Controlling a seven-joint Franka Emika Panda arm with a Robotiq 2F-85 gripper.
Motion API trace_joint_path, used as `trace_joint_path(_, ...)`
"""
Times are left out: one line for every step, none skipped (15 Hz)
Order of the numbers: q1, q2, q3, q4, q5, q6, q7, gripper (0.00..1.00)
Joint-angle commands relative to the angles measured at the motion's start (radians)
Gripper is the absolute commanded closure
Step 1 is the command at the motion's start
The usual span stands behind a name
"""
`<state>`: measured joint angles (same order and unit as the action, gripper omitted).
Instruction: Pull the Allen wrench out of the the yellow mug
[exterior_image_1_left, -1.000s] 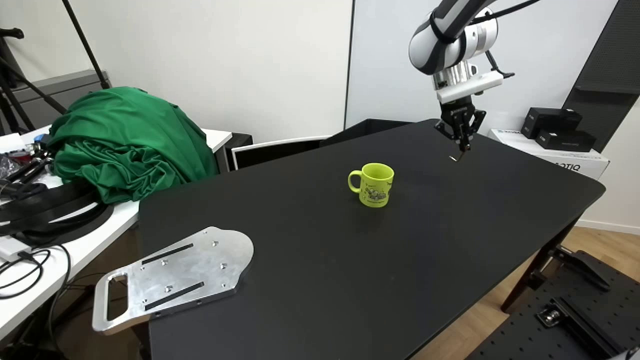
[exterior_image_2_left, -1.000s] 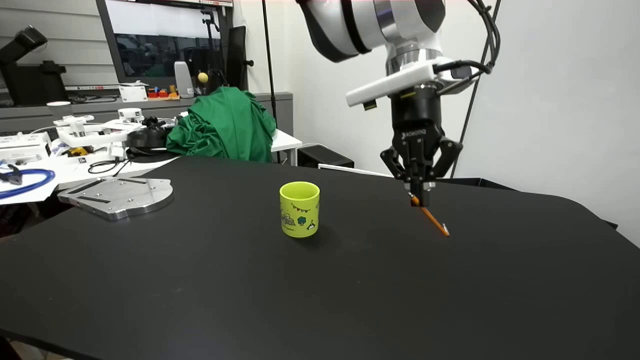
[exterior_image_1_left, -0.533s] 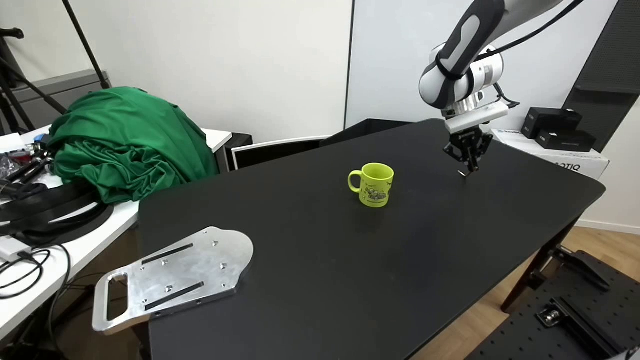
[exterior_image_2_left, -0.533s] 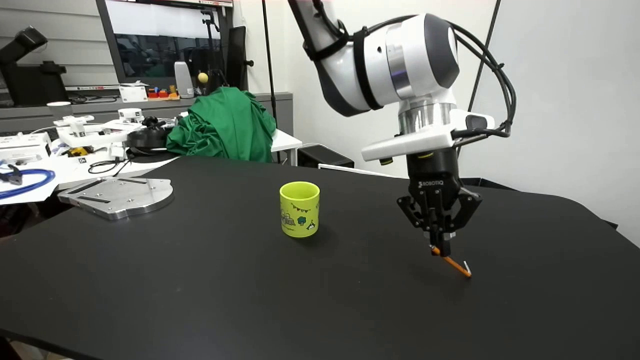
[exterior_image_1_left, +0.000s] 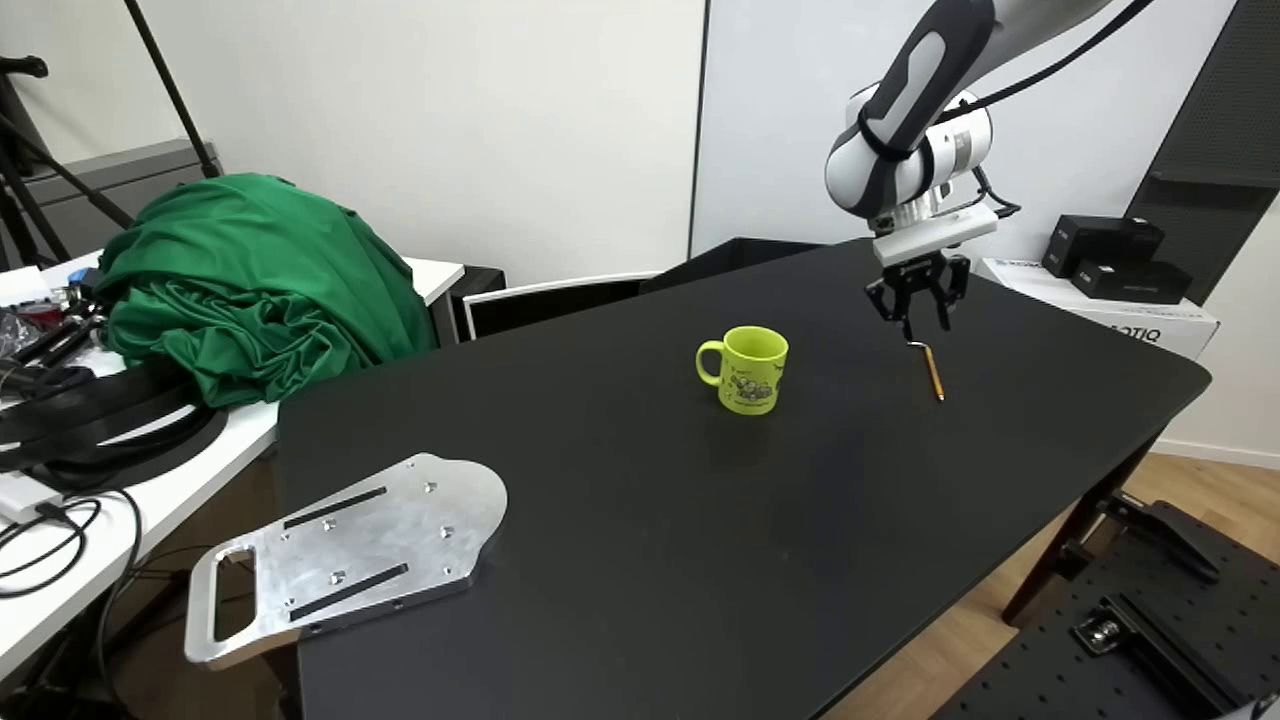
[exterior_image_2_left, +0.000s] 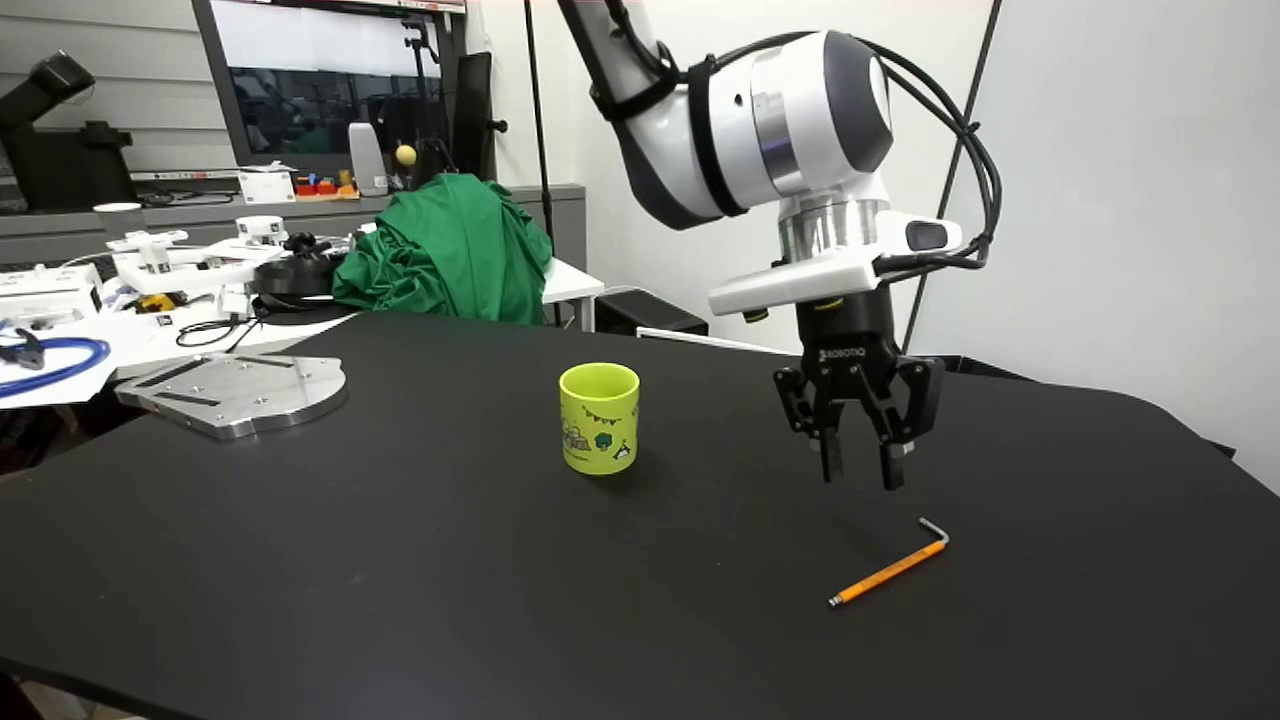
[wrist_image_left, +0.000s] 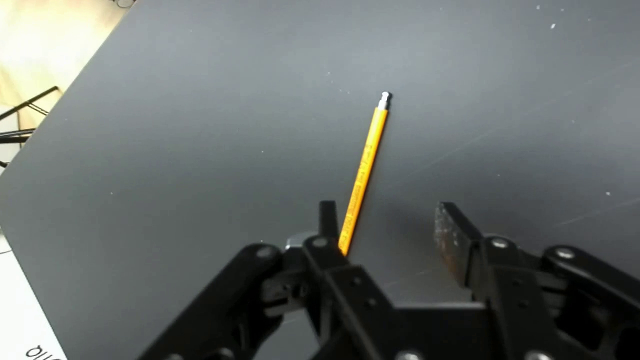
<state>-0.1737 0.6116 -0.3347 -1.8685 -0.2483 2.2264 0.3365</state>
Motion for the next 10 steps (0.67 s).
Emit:
trace_joint_path(-0.007, -0.046, 0.026, 0.003, 0.077, -0.003, 0.023, 0.15)
trace_joint_path(-0.011, -0.056, 0.036, 0.002, 0.110, -0.003, 0.019, 0.09)
trace_joint_path(-0.011, -0.063, 0.040, 0.001, 0.135, 0.001, 0.019, 0.02)
trace_joint_path(-0.013, -0.074, 0.046, -0.001, 0.162, 0.006, 0.016, 0.01)
trace_joint_path(-0.014, -0.086, 0.052, -0.006, 0.188, 0.014, 0.016, 0.00)
trace_joint_path(-0.015, -0.099, 0.058, -0.011, 0.212, 0.025, 0.012, 0.00)
trace_joint_path(-0.014, -0.109, 0.062, -0.015, 0.231, 0.039, 0.011, 0.00)
trace_joint_path(-0.011, -0.120, 0.067, -0.018, 0.242, 0.048, 0.004, 0.00)
trace_joint_path(-0.005, -0.134, 0.072, -0.028, 0.245, 0.069, -0.007, 0.00)
trace_joint_path(0.001, -0.147, 0.080, -0.041, 0.250, 0.094, -0.016, 0.00)
